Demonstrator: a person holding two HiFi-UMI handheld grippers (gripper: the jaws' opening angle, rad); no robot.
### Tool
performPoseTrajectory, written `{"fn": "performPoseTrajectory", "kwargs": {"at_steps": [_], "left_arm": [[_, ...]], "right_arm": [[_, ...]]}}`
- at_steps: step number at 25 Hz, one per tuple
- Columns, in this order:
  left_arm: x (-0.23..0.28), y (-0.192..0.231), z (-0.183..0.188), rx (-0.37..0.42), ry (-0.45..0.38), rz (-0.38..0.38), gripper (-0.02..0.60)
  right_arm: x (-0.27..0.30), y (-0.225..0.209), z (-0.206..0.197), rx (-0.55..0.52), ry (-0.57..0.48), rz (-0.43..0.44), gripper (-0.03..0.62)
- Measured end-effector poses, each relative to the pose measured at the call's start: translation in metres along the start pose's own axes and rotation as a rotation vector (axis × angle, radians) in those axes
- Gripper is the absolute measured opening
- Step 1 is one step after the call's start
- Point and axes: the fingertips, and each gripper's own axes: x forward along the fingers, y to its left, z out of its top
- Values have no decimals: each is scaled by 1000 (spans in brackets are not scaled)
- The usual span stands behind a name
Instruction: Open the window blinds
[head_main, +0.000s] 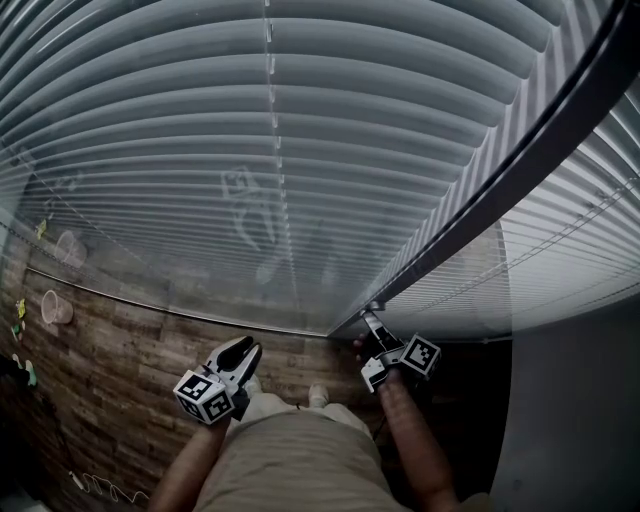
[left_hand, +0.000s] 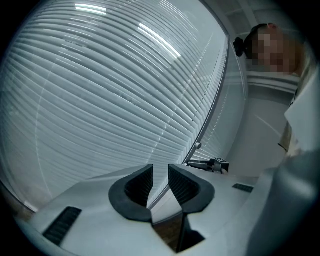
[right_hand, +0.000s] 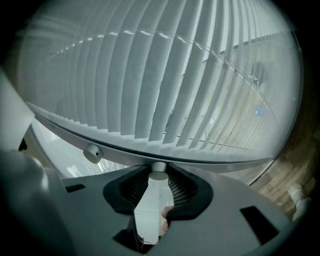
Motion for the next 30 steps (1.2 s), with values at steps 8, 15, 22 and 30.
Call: {"fn": "performPoseTrajectory", "kwargs": {"at_steps": [8, 15, 22, 30], "left_arm": [[1, -2, -5, -5, 5, -9, 106], [3, -4, -4, -3, 7, -18, 106], [2, -2, -3, -4, 6, -6, 107], [1, 3, -3, -6, 1, 4, 106]], "right_arm": [[2, -1, -1, 173, -21, 78, 127], [-5, -2, -6, -411, 27, -94, 186], [-5, 10, -11, -1025, 42, -339, 187], [2, 8, -9, -951, 20, -374, 137]]}}
